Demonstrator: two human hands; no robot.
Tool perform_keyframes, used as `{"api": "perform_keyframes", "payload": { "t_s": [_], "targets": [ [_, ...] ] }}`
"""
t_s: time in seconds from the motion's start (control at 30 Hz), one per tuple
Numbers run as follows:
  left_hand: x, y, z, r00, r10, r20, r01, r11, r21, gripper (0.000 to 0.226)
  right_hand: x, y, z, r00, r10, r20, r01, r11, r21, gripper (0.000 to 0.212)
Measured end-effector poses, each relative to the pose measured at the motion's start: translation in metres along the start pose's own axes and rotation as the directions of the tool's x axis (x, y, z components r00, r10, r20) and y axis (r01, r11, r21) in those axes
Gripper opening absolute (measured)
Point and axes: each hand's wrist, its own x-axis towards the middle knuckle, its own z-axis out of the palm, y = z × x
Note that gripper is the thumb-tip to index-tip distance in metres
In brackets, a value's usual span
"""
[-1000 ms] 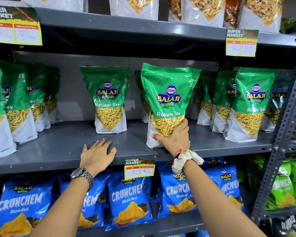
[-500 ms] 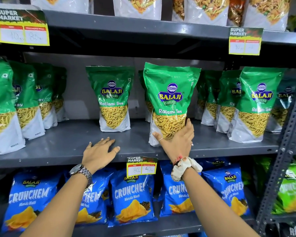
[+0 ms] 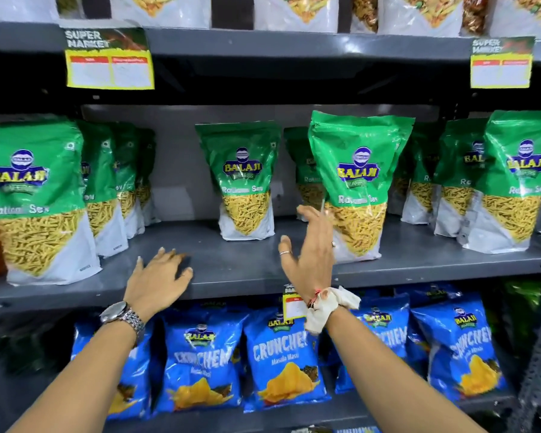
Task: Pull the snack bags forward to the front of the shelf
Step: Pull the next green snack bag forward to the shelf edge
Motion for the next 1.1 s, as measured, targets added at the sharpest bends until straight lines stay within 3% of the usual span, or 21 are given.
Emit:
{"api": "perform_keyframes", "payload": {
  "t_s": [0.27, 0.47, 0.6, 0.73, 1.1],
  "targets": [
    [0.015, -0.028, -0.004, 0.997, 0.042, 0.066, -0.037, 0.997, -0.075, 0.051, 0.025, -0.019, 0.089, 0.923, 0.253, 0.288, -0.202, 0.960, -0.196, 0.075],
    [0.012, -0.031, 0.004, 0.996, 0.091, -0.025, -0.092, 0.993, -0.069, 0.051, 0.054, -0.007, 0.142, 0.790, 0.514, 0.335, -0.455, 0.857, -0.241, 0.121],
    [0.012, -0.030, 0.005, 0.995, 0.086, -0.053, -0.089, 0.994, -0.062, 0.065, 0.069, 0.005, 0.162, 0.691, 0.661, 0.293, -0.608, 0.750, -0.259, 0.135],
    [0.013, -0.029, 0.007, 0.995, 0.081, -0.057, -0.084, 0.995, -0.053, 0.068, 0.072, 0.010, 0.174, 0.620, 0.735, 0.274, -0.688, 0.678, -0.259, 0.135],
    [0.013, -0.027, 0.006, 0.998, 0.062, -0.023, -0.063, 0.997, -0.041, 0.068, 0.055, -0.016, 0.166, 0.668, 0.675, 0.312, -0.573, 0.735, -0.363, 0.113]
  ]
}}
